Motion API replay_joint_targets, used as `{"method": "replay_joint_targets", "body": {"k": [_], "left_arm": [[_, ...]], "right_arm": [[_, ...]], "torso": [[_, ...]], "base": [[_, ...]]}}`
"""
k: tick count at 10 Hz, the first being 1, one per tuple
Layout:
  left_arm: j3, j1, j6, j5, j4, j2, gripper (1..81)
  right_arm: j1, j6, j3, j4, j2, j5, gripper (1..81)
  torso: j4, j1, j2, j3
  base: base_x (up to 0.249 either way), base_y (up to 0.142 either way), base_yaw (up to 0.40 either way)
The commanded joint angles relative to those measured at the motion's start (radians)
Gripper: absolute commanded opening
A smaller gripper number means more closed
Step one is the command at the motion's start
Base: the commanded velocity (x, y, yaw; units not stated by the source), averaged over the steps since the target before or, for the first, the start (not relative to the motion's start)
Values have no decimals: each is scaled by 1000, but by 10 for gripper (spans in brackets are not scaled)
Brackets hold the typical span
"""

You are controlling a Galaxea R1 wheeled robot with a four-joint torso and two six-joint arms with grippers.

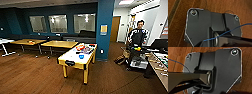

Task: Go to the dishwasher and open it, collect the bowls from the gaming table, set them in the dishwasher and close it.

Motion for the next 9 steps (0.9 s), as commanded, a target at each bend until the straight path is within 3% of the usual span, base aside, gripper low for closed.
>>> {"method": "replay_joint_targets", "body": {"k": [1, 9], "left_arm": [[3, -46, 1, 47, 5, -8, 811], [3, -44, 1, 48, 5, -8, 811]], "right_arm": [[40, -1, 6, -13, -1, -47, 811], [40, -1, 2, -13, -1, -46, 811]], "torso": [[0, 0, 0, 0], [0, 0, 0, 0]], "base": [[81, 87, 0], [96, 79, 0]]}}
